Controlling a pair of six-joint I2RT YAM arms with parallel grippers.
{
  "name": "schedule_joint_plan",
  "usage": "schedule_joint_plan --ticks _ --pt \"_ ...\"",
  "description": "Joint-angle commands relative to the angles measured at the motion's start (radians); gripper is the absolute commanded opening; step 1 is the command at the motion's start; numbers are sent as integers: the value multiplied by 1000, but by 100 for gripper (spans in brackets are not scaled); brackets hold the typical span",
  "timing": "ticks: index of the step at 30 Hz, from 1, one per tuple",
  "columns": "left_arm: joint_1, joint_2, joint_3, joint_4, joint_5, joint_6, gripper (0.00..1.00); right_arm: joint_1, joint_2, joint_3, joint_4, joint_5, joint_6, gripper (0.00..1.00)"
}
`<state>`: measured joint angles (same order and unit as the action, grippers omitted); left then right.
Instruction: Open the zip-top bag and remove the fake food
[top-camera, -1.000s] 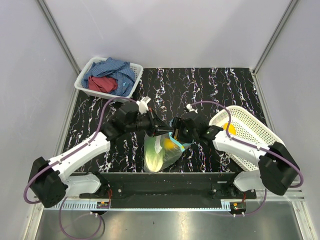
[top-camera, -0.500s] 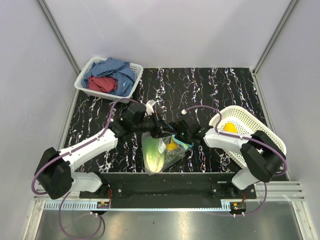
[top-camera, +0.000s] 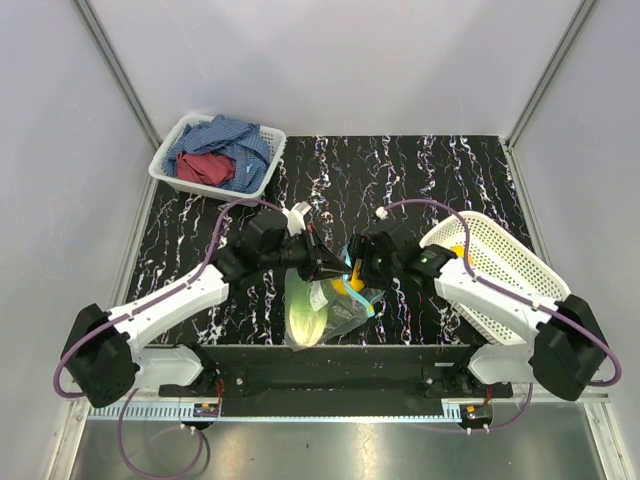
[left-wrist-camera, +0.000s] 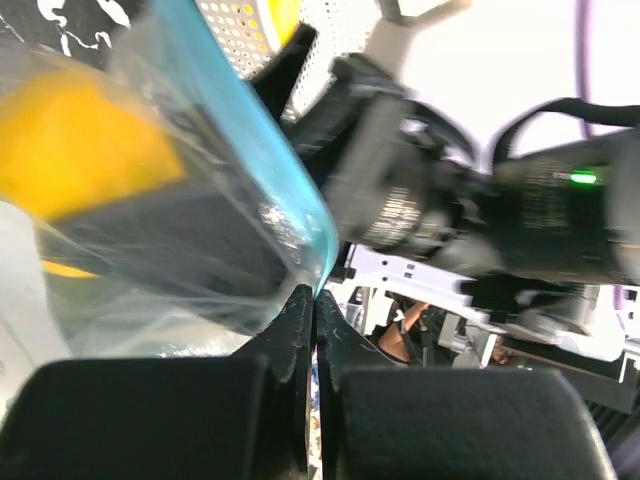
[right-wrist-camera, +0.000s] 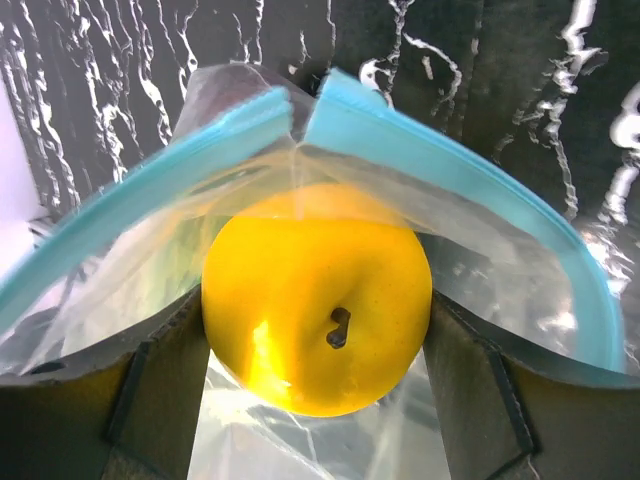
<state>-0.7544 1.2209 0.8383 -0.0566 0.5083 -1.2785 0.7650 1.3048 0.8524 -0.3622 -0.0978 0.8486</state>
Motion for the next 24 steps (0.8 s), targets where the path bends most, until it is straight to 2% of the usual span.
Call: schedule_joint_plan --ticks 1,7,14,18,20,24 --pt "6 -37 45 -54 -36 83 0 3 -84 102 -139 -20 -22 55" --pt "26 -70 90 -144 -83 142 0 5 -160 204 -326 -2 -71 56" --pt "40 -95 41 -129 -77 136 0 3 -249 301 -469 27 -74 54" --pt "43 -98 38 -124 -56 146 0 -21 -245 416 -653 240 -95 54" --pt "43 -97 48 -147 -41 171 0 -50 -227 451 -725 286 -132 54" --pt "49 -95 54 -155 -22 199 0 -188 -162 530 -839 383 -172 55"
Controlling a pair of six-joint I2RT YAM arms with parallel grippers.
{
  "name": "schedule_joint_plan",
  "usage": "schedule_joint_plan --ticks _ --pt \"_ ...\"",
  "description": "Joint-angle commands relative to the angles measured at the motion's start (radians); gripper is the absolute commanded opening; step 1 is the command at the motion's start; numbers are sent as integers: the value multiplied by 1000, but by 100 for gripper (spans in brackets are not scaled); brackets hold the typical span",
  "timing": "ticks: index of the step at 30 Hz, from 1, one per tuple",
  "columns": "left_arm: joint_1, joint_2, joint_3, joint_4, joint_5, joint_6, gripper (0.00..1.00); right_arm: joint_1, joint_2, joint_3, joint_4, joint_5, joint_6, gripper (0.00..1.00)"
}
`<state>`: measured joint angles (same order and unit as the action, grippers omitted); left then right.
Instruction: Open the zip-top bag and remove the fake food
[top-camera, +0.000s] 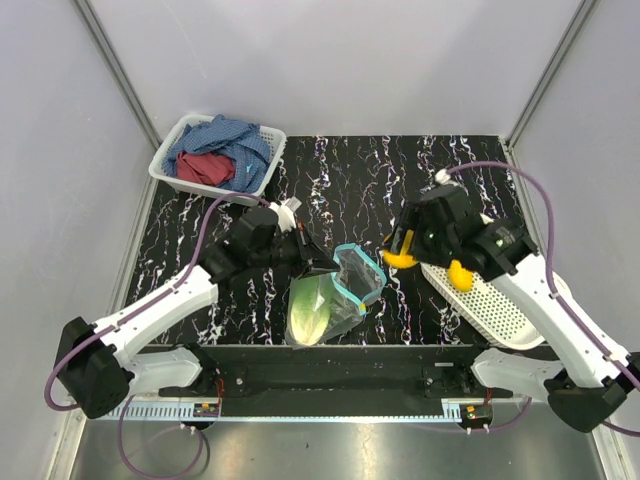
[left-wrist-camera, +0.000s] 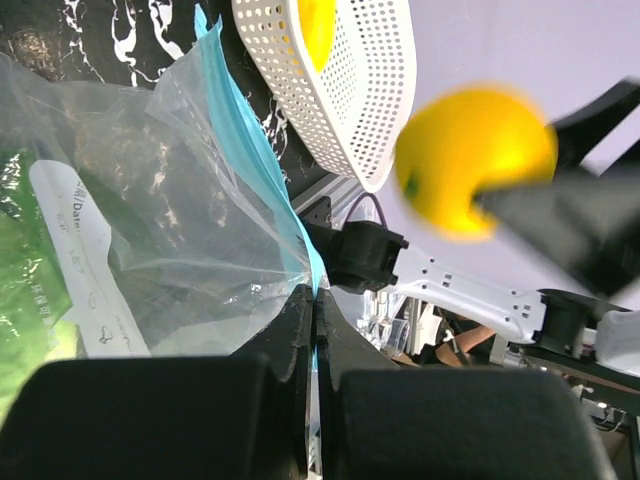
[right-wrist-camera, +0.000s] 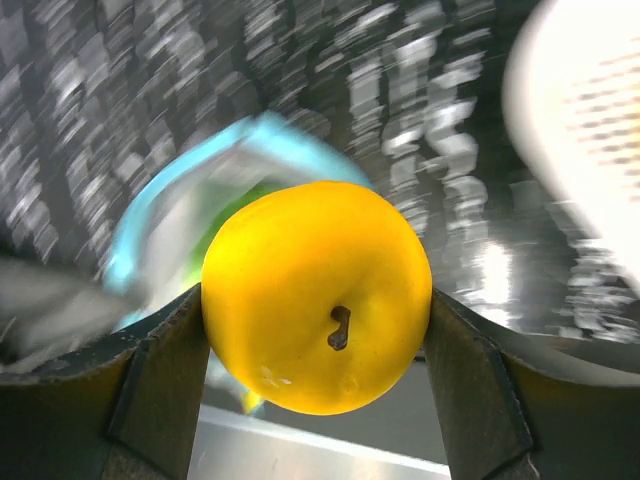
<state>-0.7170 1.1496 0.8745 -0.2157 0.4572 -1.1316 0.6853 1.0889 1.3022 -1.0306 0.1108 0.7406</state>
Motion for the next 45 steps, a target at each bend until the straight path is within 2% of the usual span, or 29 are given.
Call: schedule_joint_plan --ticks 1,3,5,11,16,18,24,35,37,38,39,41,45 --pt "16 -13 24 3 41 65 0 -177 61 80 -180 181 -78 55" --pt "22 16 63 -10 75 94 0 -245 89 69 -200 213 -110 55" --pt "24 30 102 -36 106 104 0 -363 124 54 -213 211 -141 54" --pt "28 13 119 -56 184 133 0 -653 216 -40 -184 225 -141 54" --pt "28 -19 115 -73 241 159 0 -717 302 -73 -120 363 -78 57" --pt "28 -36 98 -26 256 135 0 -742 328 -101 -97 397 -55 58" --pt "28 -74 44 52 294 78 0 -779 408 -184 32 423 -20 59" --pt "67 -8 139 -59 313 148 0 -826 517 -238 109 415 -1 63" --pt "70 2 146 -60 294 147 0 -826 514 -242 125 417 -12 68" --pt "74 9 150 -59 293 142 0 -826 508 -244 132 418 -18 74" --pt "74 15 152 -56 288 139 0 -826 502 -245 153 415 -47 86" --pt "74 28 150 -39 290 127 0 -826 479 -242 152 421 -67 99" --pt "74 32 139 -24 288 122 0 -826 433 -206 127 368 -136 100"
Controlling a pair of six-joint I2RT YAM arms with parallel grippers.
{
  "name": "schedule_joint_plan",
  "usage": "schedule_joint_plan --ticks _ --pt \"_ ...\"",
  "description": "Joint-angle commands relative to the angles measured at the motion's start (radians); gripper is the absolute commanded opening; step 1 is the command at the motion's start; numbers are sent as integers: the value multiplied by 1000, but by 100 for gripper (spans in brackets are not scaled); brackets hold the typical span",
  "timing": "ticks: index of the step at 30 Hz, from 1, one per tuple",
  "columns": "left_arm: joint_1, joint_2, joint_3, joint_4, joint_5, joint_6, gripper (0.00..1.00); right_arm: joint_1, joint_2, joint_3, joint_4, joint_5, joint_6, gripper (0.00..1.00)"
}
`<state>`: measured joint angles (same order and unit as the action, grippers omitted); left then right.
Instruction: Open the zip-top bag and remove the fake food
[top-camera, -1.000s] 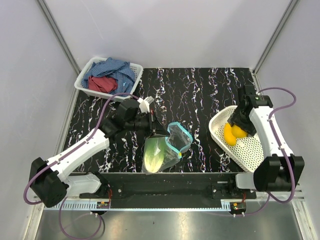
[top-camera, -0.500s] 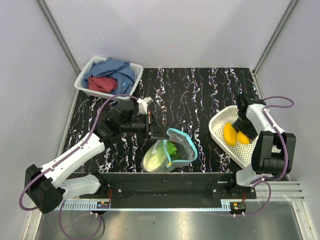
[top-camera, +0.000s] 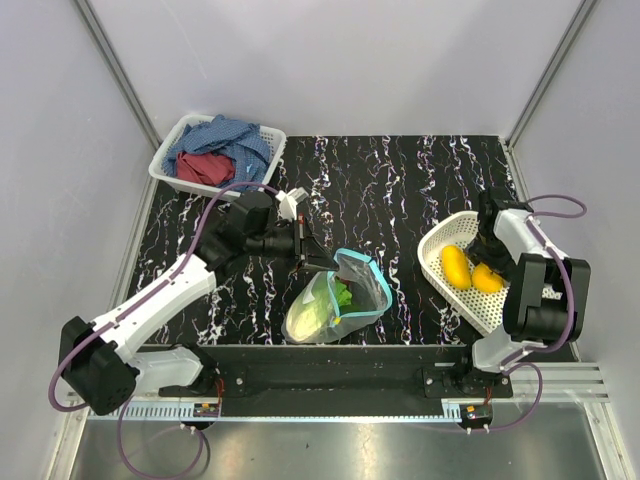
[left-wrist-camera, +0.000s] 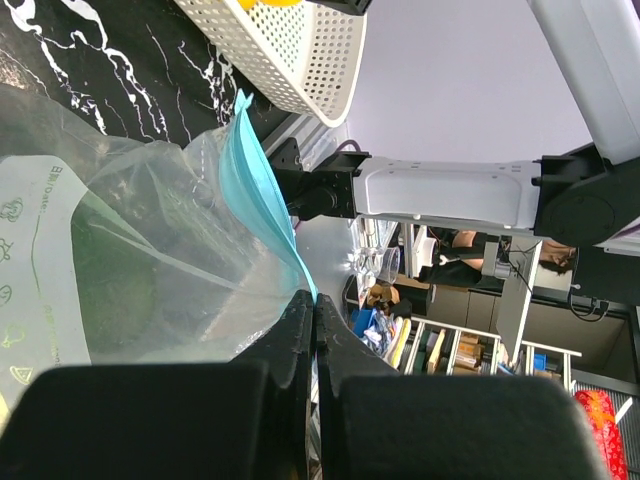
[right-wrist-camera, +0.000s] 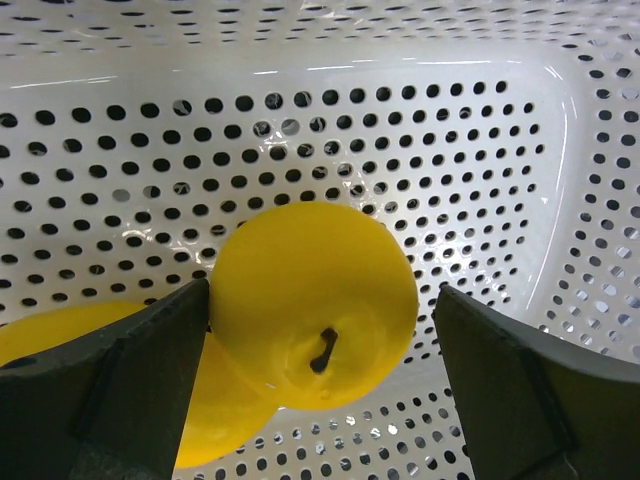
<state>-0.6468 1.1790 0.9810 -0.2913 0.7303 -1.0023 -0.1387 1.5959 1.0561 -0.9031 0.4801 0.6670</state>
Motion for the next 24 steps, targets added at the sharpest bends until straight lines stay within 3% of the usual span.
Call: schedule_joint_plan --ticks 1,8,11,16,20,23,24 --pt "4 1 30 55 14 -7 0 -2 -76 63 -31 -12 -69 100" --pt "4 4 4 101 34 -16 0 25 -201 252 -334 -115 -70 100" --pt "4 5 8 103 40 -4 0 88 -355 269 -298 -341 -133 100" --pt "3 13 -14 148 18 -35 0 382 -442 308 -286 -628 -69 100" --pt "4 25 -33 170 0 -58 0 597 -455 297 -192 -702 95 100" --pt "3 37 -31 188 -15 -70 0 692 -458 245 -116 -744 227 90" --pt "4 44 -24 190 -15 -70 0 711 -455 234 -96 -742 252 81"
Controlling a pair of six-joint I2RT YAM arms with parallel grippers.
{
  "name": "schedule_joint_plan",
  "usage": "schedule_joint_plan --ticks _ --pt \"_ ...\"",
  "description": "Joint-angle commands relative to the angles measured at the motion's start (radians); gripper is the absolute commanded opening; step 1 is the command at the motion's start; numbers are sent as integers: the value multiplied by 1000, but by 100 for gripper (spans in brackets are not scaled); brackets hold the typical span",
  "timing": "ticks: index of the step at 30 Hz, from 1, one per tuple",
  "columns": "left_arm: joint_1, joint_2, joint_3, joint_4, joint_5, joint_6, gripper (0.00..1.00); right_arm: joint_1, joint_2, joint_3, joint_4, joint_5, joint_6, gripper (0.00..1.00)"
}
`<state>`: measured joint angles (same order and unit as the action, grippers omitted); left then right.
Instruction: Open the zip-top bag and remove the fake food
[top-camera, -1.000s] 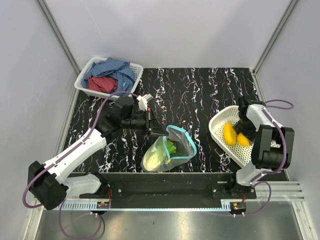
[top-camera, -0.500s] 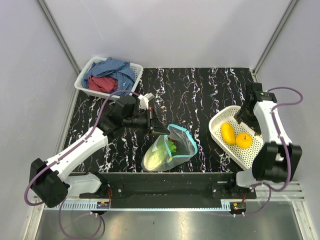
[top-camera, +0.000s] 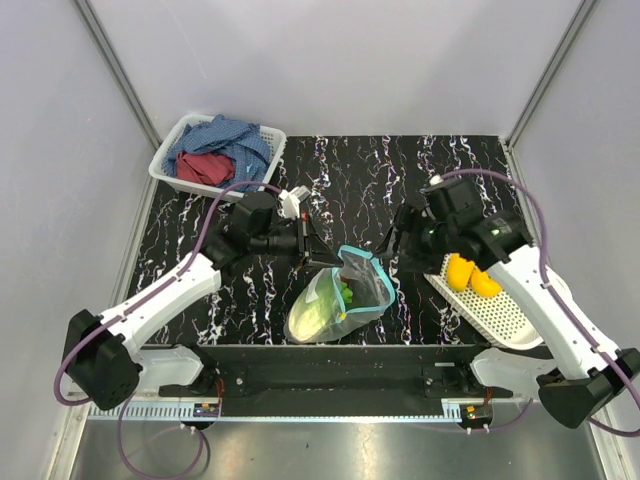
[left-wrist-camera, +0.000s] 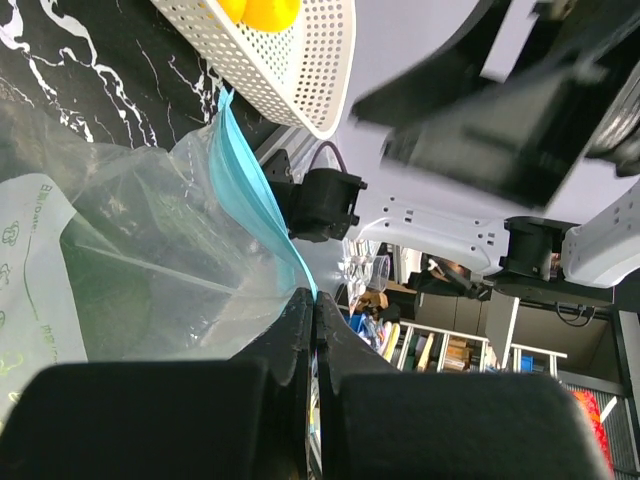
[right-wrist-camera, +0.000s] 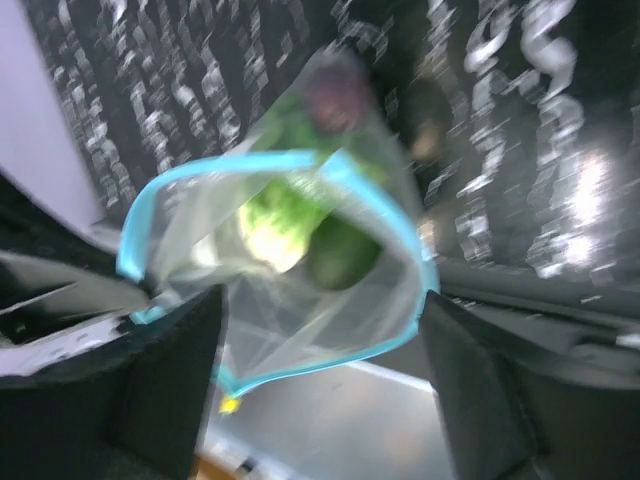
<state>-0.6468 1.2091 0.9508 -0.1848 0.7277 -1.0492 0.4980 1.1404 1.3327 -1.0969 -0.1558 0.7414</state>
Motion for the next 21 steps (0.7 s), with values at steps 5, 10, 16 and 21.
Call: schedule_joint_plan --ticks 5,10,16,21 --pt "-2 44 0 100 -43 -37 0 134 76 -133 175 -109 282 51" --pt "-10 56 -6 145 -62 -67 0 162 125 -226 291 -122 341 49" --pt "-36 110 25 166 -71 -75 0 180 194 -354 408 -182 409 49" --pt "-80 170 22 205 -77 -87 0 182 200 -460 479 -185 434 52"
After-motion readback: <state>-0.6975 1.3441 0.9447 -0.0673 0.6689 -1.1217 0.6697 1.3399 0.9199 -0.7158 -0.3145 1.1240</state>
